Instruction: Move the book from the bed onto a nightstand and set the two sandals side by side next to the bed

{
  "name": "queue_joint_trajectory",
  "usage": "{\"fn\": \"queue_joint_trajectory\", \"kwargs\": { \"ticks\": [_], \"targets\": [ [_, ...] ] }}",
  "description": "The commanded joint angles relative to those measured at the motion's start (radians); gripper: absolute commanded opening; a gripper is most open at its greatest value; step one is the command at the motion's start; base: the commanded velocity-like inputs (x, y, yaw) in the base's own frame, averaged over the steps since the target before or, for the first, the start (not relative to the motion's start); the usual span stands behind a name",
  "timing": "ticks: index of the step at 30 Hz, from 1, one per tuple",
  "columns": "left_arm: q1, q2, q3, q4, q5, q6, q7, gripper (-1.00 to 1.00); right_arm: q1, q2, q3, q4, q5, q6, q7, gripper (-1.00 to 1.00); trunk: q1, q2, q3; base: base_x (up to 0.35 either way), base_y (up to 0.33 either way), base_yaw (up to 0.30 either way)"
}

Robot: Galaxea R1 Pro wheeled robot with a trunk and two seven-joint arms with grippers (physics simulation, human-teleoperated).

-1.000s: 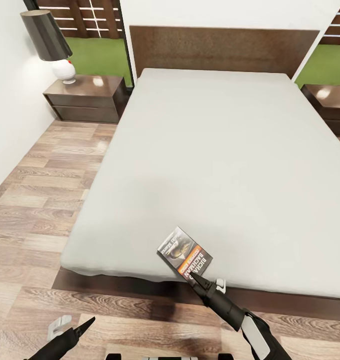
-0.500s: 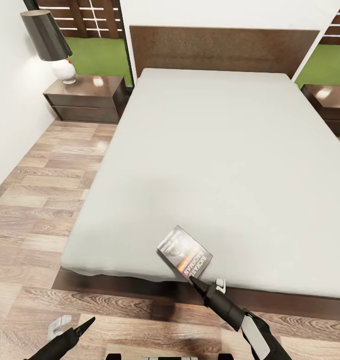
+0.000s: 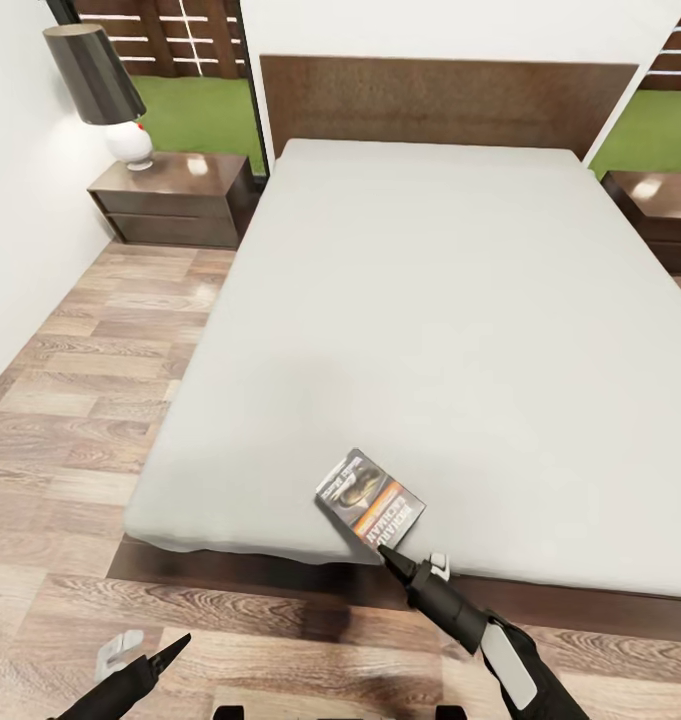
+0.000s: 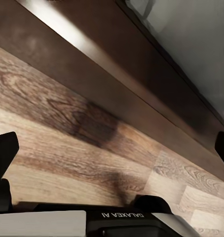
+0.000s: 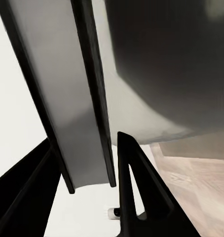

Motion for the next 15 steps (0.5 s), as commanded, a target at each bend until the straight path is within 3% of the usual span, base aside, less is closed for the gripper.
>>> {"fn": "queue_joint_trajectory", "kwargs": {
  "ticks": [1, 15],
  "targets": [
    [0.000, 0.000, 0.001, 0.001, 0.008, 0.010, -0.004, 1.00, -0.002, 0.001, -0.005, -0.014, -0.008, -0.006, 0.006, -1.00, -0.004, 0.007, 0.003, 0.000, 0.000, 0.000],
    [0.000, 0.000, 0.001, 0.001, 0.008, 0.010, -0.004, 1.00, -0.002, 0.001, -0.005, -0.014, -0.007, -0.006, 0.006, -1.00, -0.058, 0.105, 0.047, 0.000, 0.000, 0.000]
  ]
}}
